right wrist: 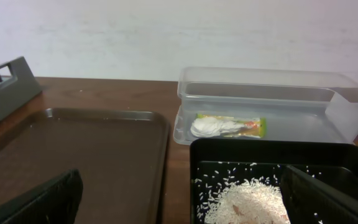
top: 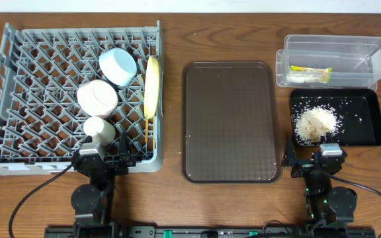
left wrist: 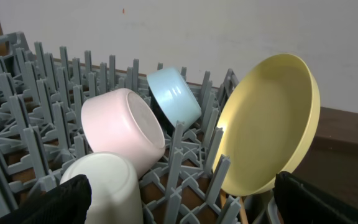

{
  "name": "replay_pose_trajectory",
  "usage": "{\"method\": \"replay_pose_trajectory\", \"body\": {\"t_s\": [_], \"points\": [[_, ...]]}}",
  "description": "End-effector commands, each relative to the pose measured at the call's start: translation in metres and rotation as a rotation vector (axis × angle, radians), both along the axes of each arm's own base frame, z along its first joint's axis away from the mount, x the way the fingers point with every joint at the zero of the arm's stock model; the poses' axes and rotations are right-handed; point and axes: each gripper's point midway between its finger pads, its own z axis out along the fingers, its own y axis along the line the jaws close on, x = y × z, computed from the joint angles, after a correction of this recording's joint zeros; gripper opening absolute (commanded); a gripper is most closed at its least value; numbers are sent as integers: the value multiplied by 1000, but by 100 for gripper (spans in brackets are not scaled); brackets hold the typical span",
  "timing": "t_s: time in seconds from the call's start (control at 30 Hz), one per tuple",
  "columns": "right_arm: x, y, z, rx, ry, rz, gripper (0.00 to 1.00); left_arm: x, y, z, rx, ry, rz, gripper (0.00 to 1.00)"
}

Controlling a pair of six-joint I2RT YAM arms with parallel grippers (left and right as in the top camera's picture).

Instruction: Sort waste into correct bins and load items into the dishwasher rack

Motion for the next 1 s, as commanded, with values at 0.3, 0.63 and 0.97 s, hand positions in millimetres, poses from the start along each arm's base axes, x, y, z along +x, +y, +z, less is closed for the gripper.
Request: {"method": "replay_pose_trajectory", "body": {"t_s": [0.3,0.63,0.97], "points": [[0,-1,-1,14,5,-3,99,-1,-2,-15,-4,45,-8,95],[0,-1,-1,14,5,-3,99,-1,-2,-15,-4,45,-8,95],[0,-1,-1,14,5,-3,99,-1,-2,-15,-4,45,-8,95]]}}
